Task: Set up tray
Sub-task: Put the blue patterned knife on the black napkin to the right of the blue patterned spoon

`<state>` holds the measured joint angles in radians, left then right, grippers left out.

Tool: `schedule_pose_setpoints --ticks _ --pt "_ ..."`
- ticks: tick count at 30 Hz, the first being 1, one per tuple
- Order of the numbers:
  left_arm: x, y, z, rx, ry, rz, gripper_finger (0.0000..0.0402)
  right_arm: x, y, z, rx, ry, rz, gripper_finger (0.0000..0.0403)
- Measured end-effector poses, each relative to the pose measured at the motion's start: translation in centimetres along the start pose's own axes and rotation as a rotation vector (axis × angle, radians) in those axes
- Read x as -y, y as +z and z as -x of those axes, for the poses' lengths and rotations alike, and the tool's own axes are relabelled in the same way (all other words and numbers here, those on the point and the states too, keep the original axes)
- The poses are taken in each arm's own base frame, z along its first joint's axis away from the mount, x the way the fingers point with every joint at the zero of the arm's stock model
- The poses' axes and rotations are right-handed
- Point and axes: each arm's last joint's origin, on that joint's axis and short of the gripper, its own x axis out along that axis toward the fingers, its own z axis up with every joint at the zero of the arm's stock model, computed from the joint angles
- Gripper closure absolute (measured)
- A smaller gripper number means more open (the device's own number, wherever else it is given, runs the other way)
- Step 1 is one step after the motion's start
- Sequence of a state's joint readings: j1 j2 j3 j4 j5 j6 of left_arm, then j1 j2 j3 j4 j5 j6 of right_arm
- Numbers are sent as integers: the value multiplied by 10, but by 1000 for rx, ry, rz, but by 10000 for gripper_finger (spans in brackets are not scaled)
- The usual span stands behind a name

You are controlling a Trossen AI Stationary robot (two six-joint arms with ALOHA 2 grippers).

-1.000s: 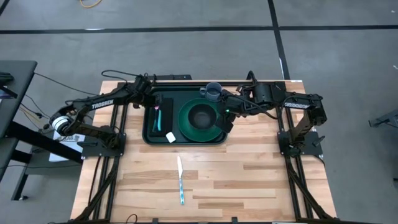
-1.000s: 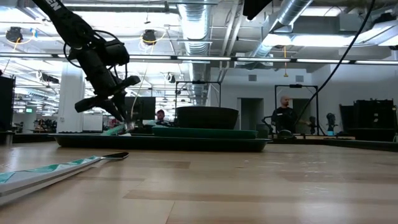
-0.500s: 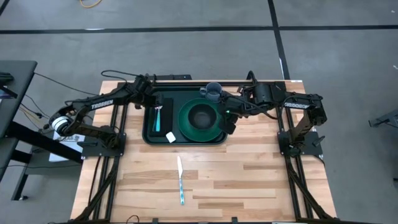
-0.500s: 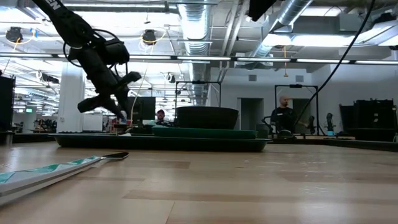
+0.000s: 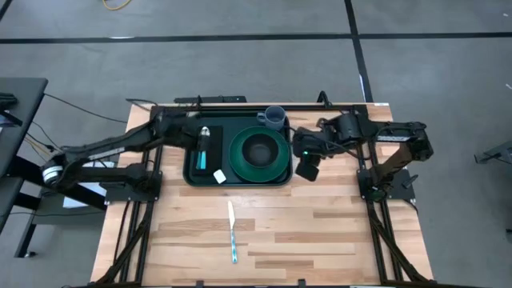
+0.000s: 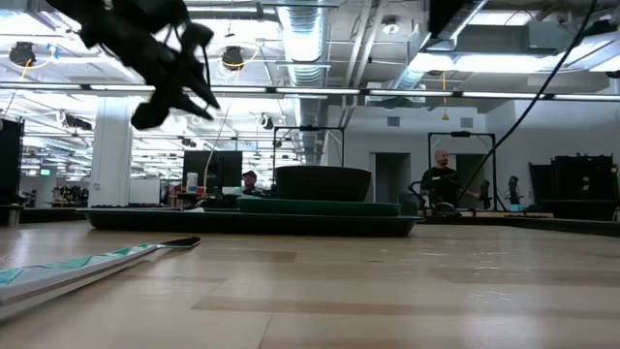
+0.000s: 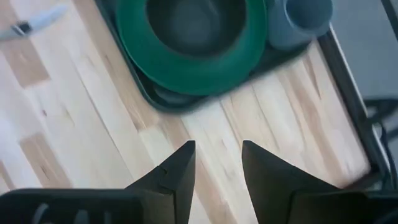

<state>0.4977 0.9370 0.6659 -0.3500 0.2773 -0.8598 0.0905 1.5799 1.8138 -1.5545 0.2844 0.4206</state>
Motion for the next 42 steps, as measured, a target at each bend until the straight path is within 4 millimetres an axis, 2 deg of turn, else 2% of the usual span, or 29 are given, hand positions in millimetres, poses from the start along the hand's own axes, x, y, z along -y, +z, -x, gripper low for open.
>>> schedule_pose_setpoints --ticks 7,14,21,33,42 --pt "31 -53 9 -79 -3 55 324 6 -41 -14 -8 9 -159 280" --pt "49 -103 3 -142 39 134 325 1 -68 -38 18 170 -331 281" --pt "68 -144 -3 -224 80 164 325 -6 -74 -58 -21 257 -400 281" --pt "111 -199 -23 -320 209 99 325 -8 -73 -57 -26 288 -443 281" --pt "134 -240 -49 -329 275 192 325 -6 -82 -58 -106 246 -359 281"
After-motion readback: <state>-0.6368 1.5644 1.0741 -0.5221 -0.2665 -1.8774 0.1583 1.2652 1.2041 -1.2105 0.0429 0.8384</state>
